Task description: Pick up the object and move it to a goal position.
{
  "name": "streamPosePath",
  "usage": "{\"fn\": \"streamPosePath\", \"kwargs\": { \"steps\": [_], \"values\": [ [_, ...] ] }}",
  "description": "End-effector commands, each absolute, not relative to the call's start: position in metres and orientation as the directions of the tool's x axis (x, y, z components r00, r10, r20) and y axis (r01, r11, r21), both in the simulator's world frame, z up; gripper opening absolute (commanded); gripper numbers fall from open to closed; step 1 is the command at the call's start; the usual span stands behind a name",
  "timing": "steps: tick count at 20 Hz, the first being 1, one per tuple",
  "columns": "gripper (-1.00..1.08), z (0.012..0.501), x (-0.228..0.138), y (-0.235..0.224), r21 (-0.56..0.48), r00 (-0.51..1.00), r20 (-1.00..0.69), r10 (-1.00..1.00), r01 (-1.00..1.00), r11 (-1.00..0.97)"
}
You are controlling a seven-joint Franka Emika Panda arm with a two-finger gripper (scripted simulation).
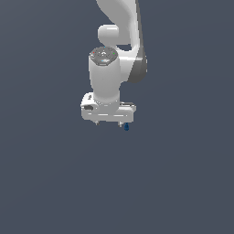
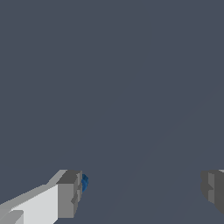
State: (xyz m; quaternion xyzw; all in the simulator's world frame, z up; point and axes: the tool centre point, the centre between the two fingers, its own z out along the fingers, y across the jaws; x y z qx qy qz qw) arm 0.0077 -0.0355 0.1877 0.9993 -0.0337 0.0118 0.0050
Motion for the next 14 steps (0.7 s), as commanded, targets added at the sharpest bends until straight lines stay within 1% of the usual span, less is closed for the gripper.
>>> {"fn": "streamPosePath", "kwargs": {
  "steps": [1, 8, 14],
  "values": [
    [1.00, 0.1875, 0.0076, -0.0363, 0.009, 0.997, 0.024, -0.068, -0.068, -0.998],
    [1.00, 0.1862, 0.0068, -0.0347, 0.010, 0.999, 0.023, -0.049, -0.050, -0.999],
    [1.00, 0.1808, 0.0031, -0.0306, 0.012, 1.000, 0.021, 0.024, 0.024, -1.000]
  ]
}}
